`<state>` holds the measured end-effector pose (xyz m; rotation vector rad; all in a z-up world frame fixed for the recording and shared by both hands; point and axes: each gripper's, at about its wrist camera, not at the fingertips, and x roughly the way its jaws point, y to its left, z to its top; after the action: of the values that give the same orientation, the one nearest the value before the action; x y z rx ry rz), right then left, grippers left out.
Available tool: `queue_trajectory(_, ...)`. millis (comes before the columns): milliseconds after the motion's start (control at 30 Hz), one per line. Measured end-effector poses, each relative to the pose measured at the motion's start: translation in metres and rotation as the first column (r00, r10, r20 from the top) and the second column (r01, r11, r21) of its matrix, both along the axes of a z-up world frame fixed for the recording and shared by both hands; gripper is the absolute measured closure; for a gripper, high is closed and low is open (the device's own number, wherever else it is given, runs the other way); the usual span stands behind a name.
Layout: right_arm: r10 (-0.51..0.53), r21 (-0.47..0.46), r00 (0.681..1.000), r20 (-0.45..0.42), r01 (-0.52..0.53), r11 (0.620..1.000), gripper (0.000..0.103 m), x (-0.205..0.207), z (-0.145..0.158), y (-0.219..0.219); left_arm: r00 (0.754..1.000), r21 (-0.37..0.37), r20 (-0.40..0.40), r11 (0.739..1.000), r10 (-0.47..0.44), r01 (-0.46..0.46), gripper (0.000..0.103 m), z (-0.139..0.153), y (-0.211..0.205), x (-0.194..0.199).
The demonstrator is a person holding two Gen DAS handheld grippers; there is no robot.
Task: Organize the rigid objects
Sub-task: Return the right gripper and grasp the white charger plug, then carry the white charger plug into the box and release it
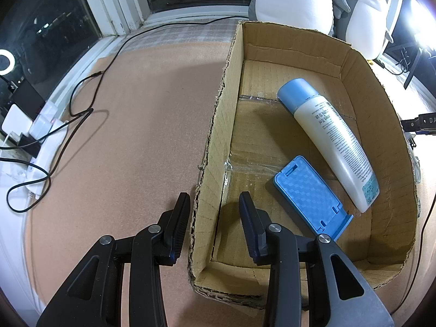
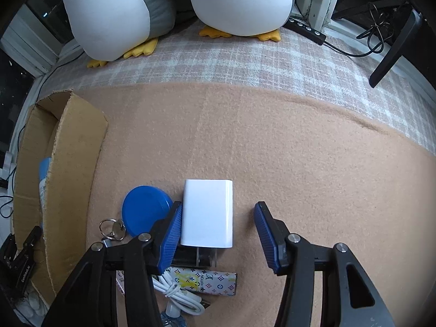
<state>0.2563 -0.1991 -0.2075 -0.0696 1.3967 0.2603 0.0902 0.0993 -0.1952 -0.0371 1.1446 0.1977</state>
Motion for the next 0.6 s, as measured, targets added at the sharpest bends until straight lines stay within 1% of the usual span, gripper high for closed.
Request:
queue_trajectory(33, 0.001, 0.004, 1.0, -0.003, -0.001, 1.0, 0.066, 0.0, -0.001, 0.0, 1.0, 0.0, 0.0, 1.0, 0.0, 0.0, 0.067, 0.0, 0.0, 0.0)
queue_trajectory(100, 0.002, 0.004, 1.0, -0.007, -0.002, 1.0, 0.07, 0.0, -0.002, 0.002, 1.0, 0.0, 0.0, 1.0, 0.001, -0.001, 0.067, 0.0, 0.0, 0.0)
queue_trajectory(367, 0.0, 0.004, 1.0, 0.019, 0.0, 1.0, 0.071, -0.008, -0.001, 0.002, 1.0, 0.0, 0.0, 1.0, 0.0, 0.0, 0.067, 0.0, 0.0, 0.0)
queue_trajectory(600, -0.01, 0.025, 0.997, 0.071, 0.009, 1.0, 0.071, -0.012, 0.022, -0.008, 1.0, -0.001, 0.0, 1.0, 0.002, -0.002, 0.067, 0.0, 0.0, 0.0)
